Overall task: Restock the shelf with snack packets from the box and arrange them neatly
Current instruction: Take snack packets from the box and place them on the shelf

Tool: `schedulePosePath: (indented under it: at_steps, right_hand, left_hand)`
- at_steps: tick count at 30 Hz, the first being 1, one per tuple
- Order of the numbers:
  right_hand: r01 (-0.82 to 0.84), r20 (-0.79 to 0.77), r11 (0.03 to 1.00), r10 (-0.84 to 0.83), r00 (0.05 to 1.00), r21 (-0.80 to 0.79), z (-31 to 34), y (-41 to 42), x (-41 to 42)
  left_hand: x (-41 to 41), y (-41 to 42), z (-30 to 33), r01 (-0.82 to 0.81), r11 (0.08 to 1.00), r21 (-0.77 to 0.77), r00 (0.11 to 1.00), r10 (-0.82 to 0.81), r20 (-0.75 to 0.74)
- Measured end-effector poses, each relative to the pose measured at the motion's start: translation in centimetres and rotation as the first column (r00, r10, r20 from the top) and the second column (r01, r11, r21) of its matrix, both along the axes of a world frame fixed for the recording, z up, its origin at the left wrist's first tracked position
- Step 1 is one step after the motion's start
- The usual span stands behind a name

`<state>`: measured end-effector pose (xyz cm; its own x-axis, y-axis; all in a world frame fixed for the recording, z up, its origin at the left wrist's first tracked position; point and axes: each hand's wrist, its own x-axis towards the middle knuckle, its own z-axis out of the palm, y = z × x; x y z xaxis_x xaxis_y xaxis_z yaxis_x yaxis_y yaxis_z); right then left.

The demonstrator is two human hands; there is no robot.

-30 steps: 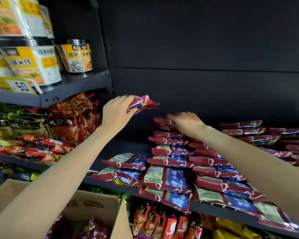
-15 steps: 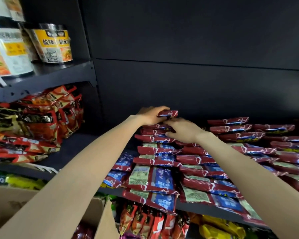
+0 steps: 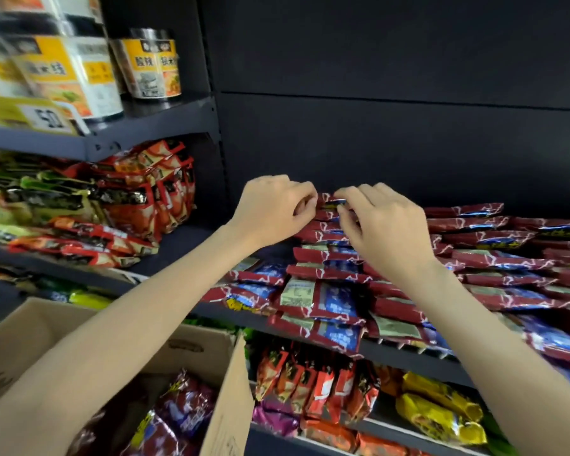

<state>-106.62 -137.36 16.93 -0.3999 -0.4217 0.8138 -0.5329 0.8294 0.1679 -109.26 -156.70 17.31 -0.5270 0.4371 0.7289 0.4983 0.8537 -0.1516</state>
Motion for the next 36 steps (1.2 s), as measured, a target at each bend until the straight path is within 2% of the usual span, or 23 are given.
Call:
schedulePosePath:
  at_steps: [2, 4, 6, 8, 9, 10, 12, 13, 15, 17, 19, 21, 24, 27, 31, 32, 34, 36]
  right_hand:
    - [-0.022, -0.051, 0.999, 0.02, 0.999, -0.029, 0.1, -1.9, 3.0]
    - [-0.061, -0.037, 0.995, 0.059, 0.998, -0.074, -0.5, -3.8, 6.0]
    - [-0.129, 0.053, 0.981, 0.138, 0.989, -0.141, -2.0, -5.9, 9.0]
    - [-0.224, 0.27, 0.943, 0.289, 0.919, -0.246, -4.3, -8.1, 11.5]
    - [-0.266, 0.424, 0.917, 0.377, 0.824, -0.299, -5.6, -9.2, 12.6]
    - [-0.293, 0.58, 0.895, 0.442, 0.684, -0.337, -6.8, -10.3, 13.4]
    - [-0.354, 0.802, 0.885, 0.436, 0.407, -0.302, -9.0, -12.5, 14.4]
    - [-0.408, 0.862, 0.879, 0.391, 0.323, -0.246, -10.0, -13.7, 14.7]
    - [-0.513, 0.931, 0.841, 0.309, 0.193, -0.173, -11.6, -16.6, 15.2]
    - [-0.576, 0.966, 0.799, 0.251, 0.061, -0.171, -13.2, -19.9, 15.4]
    - [-0.593, 0.973, 0.775, 0.22, -0.071, -0.219, -15.0, -23.7, 15.4]
    - [-0.587, 0.967, 0.769, 0.204, -0.151, -0.254, -16.9, -27.2, 15.4]
    - [-0.569, 0.978, 0.796, 0.161, -0.13, -0.206, -20.5, -32.0, 15.1]
    - [-0.563, 0.988, 0.812, 0.112, -0.104, -0.151, -24.1, -36.1, 15.0]
    - [-0.498, 0.999, 0.867, 0.039, 0.02, -0.024, -28.5, -40.8, 15.2]
    - [-0.478, 0.999, 0.878, 0.009, 0.054, 0.018, -29.4, -41.5, 15.2]
    - [-0.447, 0.993, 0.889, -0.058, 0.106, 0.1, -31.2, -42.6, 15.4]
    - [-0.414, 0.989, 0.899, -0.106, 0.106, 0.141, -32.7, -43.4, 15.6]
  left_hand:
    - [3.8, -1.6, -0.2, -0.008, 1.0, -0.02, 0.998, 0.007, -0.062]
    - [7.9, -3.3, -0.8, -0.026, 0.999, -0.018, 0.999, 0.025, -0.038]
    - [12.1, -5.5, -2.0, -0.062, 0.998, 0.019, 0.995, 0.06, 0.074]
    - [16.1, -8.2, -3.6, -0.161, 0.986, 0.037, 0.95, 0.145, 0.277]
    - [18.0, -9.8, -4.6, -0.24, 0.971, 0.004, 0.891, 0.219, 0.398]
    - [19.8, -11.4, -5.5, -0.322, 0.945, -0.058, 0.81, 0.307, 0.5]
    - [22.9, -14.9, -7.9, -0.427, 0.885, -0.187, 0.659, 0.446, 0.605]
    - [24.2, -16.9, -9.2, -0.456, 0.863, -0.216, 0.595, 0.476, 0.648]
    - [26.5, -20.7, -12.0, -0.487, 0.851, -0.198, 0.472, 0.447, 0.76]
    - [28.2, -24.7, -15.0, -0.5, 0.865, -0.047, 0.39, 0.273, 0.879]
    - [29.7, -28.5, -18.1, -0.526, 0.85, 0.023, 0.364, 0.2, 0.91]
    - [30.8, -32.2, -21.1, -0.569, 0.822, -0.012, 0.376, 0.274, 0.885]
    - [31.6, -36.9, -24.0, -0.618, 0.779, -0.106, 0.348, 0.392, 0.852]
    - [31.3, -40.0, -26.1, -0.598, 0.778, -0.19, 0.283, 0.427, 0.859]
    - [29.7, -42.2, -29.4, -0.469, 0.793, -0.389, 0.125, 0.496, 0.859]
    - [29.3, -42.2, -30.1, -0.416, 0.798, -0.437, 0.11, 0.521, 0.847]
    - [28.6, -42.2, -31.2, -0.301, 0.81, -0.502, 0.17, 0.564, 0.808]
    - [27.8, -42.3, -31.7, -0.215, 0.819, -0.532, 0.248, 0.572, 0.782]
